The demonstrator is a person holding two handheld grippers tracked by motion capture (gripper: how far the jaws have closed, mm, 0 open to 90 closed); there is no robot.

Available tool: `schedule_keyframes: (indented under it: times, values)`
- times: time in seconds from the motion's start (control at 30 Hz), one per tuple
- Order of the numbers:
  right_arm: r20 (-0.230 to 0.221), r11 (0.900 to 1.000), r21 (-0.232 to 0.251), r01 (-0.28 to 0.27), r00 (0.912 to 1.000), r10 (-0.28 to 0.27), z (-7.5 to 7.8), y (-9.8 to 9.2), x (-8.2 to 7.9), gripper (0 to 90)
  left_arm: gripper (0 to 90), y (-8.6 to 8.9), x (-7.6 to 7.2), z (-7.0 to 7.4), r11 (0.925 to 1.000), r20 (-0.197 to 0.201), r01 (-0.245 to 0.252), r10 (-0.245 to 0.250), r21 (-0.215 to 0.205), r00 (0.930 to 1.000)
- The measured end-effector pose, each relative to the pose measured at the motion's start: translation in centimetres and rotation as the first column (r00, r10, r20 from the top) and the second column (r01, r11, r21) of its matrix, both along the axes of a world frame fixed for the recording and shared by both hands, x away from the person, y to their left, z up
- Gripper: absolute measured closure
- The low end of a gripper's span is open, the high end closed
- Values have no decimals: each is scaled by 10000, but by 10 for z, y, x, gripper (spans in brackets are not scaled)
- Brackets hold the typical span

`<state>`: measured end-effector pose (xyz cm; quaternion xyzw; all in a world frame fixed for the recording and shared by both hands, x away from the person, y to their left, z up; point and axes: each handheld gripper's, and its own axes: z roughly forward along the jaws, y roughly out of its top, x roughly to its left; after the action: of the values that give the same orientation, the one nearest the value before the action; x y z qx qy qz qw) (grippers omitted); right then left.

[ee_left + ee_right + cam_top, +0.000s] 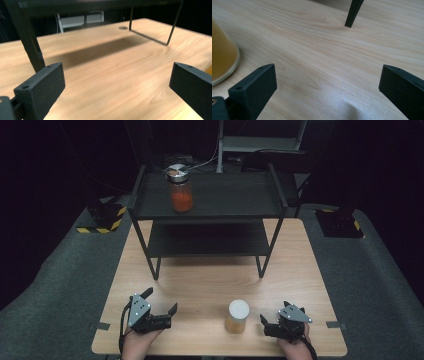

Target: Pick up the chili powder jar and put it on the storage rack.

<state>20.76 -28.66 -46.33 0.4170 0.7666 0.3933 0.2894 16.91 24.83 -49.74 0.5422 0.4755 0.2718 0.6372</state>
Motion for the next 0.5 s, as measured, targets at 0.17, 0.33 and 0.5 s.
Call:
schedule_keyframes:
  times: [0.17,0.33,0.5]
  values:
    - [50,10000,-93,6,10000,-6,0,2,-1,7,4,4,0,-12,9995,-279,74,-65,301,9996]
    - [35,9999,-134,99,9999,-99,0,3,-1,7,4,8,-1,-22,9989,-615,26,3,465,9981]
    - [50,9996,-285,14,10000,-13,1,6,-1,7,4,9,-3,-27,9950,-883,77,11,993,9961]
